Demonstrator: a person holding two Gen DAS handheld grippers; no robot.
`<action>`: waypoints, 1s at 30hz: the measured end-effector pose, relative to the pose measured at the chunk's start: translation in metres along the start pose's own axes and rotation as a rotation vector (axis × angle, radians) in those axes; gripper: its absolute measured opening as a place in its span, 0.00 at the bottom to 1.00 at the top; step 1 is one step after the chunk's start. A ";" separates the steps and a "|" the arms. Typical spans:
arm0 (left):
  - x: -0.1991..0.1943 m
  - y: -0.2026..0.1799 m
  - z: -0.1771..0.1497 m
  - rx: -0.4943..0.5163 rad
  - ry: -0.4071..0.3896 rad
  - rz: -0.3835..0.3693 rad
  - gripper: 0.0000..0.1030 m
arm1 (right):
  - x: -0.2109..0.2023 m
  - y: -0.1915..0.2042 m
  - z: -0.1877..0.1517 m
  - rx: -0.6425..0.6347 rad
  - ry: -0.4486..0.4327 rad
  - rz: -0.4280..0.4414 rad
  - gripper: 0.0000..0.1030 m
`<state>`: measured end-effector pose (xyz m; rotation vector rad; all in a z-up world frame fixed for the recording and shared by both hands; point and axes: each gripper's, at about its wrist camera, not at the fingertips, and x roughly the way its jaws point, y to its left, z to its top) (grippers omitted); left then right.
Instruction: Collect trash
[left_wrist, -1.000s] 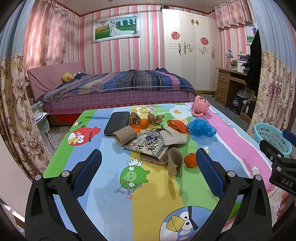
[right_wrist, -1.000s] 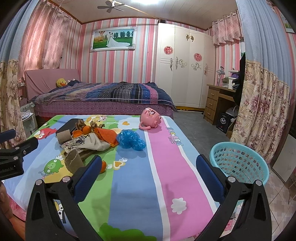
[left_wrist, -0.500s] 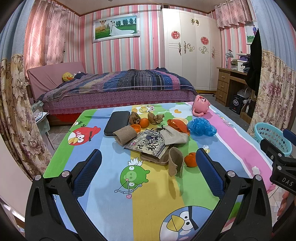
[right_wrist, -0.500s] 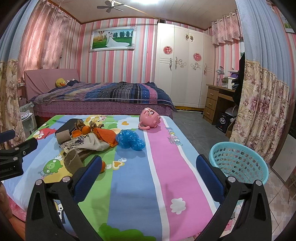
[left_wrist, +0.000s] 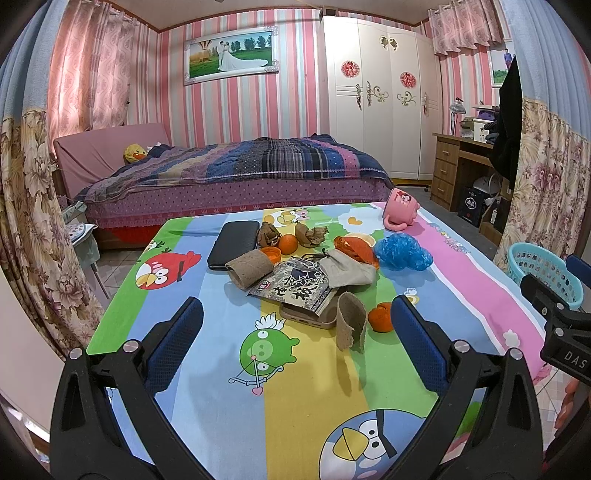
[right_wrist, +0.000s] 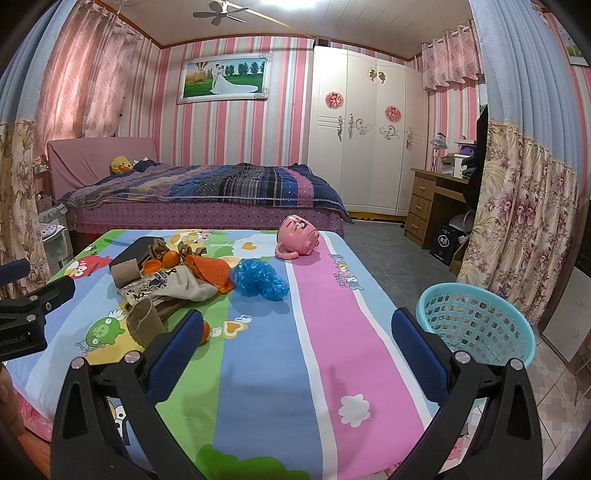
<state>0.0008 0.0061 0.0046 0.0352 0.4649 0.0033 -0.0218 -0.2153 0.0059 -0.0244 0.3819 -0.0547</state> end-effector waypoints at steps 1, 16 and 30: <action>0.000 0.000 0.000 0.000 0.000 0.000 0.95 | 0.001 -0.001 0.000 0.000 -0.001 0.000 0.96; 0.000 0.000 0.000 0.001 0.001 0.001 0.95 | 0.001 -0.007 0.002 0.005 -0.001 -0.005 0.96; 0.002 0.002 -0.001 0.000 0.012 0.002 0.95 | 0.002 -0.013 0.003 0.004 -0.003 -0.016 0.96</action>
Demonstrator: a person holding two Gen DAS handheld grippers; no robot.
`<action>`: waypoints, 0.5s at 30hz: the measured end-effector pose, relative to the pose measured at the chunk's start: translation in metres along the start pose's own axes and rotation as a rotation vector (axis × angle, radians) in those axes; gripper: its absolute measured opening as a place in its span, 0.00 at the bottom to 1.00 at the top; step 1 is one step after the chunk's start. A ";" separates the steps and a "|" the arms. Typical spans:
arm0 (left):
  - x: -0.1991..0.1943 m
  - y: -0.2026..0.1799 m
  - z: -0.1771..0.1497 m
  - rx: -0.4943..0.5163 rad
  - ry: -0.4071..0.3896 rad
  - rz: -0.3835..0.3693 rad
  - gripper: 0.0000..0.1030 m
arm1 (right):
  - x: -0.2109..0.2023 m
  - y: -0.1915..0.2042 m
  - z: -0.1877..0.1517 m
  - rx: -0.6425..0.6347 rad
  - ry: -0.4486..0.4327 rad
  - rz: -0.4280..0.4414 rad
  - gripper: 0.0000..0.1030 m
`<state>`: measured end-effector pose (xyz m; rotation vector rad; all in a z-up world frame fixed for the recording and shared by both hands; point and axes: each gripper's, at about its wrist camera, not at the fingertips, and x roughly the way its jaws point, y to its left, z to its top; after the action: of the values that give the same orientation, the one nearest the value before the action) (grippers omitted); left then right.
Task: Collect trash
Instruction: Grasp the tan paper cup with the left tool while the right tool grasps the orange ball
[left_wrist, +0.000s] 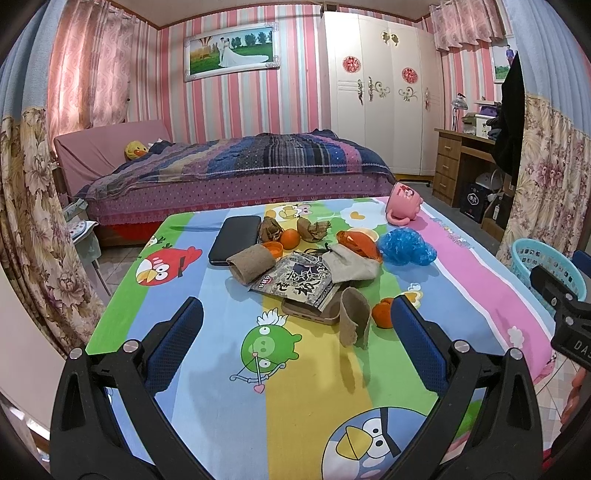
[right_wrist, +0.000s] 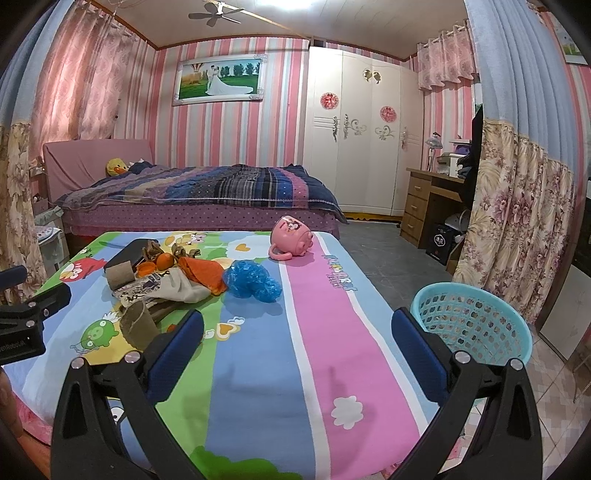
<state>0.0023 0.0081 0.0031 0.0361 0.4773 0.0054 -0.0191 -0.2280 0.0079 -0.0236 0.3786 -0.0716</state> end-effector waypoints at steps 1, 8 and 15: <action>-0.001 0.003 -0.004 -0.002 0.005 -0.002 0.95 | 0.001 -0.002 0.000 0.003 -0.001 -0.002 0.96; 0.006 0.006 -0.016 0.001 0.040 -0.019 0.95 | 0.006 -0.011 -0.001 0.012 0.005 -0.026 0.96; 0.024 -0.008 -0.018 0.028 0.069 -0.057 0.95 | 0.024 -0.019 -0.003 -0.006 0.036 -0.058 0.96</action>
<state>0.0151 0.0007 -0.0243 0.0495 0.5474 -0.0557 0.0011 -0.2489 -0.0032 -0.0389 0.4144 -0.1282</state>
